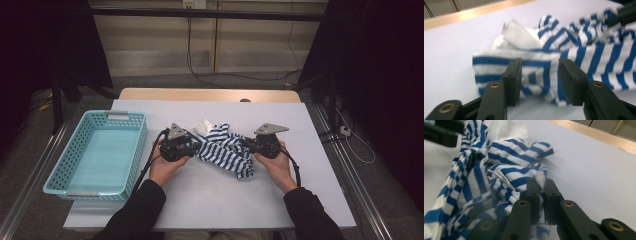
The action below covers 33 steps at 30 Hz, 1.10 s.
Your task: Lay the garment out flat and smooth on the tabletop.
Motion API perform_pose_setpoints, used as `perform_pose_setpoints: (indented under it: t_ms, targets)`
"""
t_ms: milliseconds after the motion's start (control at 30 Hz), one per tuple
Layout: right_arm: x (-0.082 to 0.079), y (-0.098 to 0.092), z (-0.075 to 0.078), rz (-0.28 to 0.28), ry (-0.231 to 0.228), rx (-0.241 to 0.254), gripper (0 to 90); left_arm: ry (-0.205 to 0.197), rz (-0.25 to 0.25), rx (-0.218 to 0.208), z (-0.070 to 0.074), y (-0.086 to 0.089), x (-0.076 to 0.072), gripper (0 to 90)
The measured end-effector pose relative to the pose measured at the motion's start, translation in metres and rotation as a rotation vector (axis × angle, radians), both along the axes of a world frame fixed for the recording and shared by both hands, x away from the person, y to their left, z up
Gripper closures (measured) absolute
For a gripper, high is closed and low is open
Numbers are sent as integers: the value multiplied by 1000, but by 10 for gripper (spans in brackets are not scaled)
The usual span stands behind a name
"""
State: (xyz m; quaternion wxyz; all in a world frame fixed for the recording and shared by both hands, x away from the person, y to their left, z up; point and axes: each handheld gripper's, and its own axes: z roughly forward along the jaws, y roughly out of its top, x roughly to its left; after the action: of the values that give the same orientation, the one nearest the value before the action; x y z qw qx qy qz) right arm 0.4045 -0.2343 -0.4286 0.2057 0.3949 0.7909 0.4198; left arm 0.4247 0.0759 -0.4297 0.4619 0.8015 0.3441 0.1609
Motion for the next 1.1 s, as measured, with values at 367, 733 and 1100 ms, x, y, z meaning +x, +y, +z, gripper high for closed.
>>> perform_pose_setpoints:
  t_ms: [367, 733, 1100]
  targets:
    - [-6, 0, -4, 17, 7, 7, 843, 22, -70, -37, 7, -44, 18, 601]
    - [-5, -3, -4, 8, 8, 11, 839, 22, -164, 148, -17, -55, 3, 418]
    - [-5, -7, -3, -11, 1, 6, 840, 29, -147, 207, -20, -35, -9, 754]
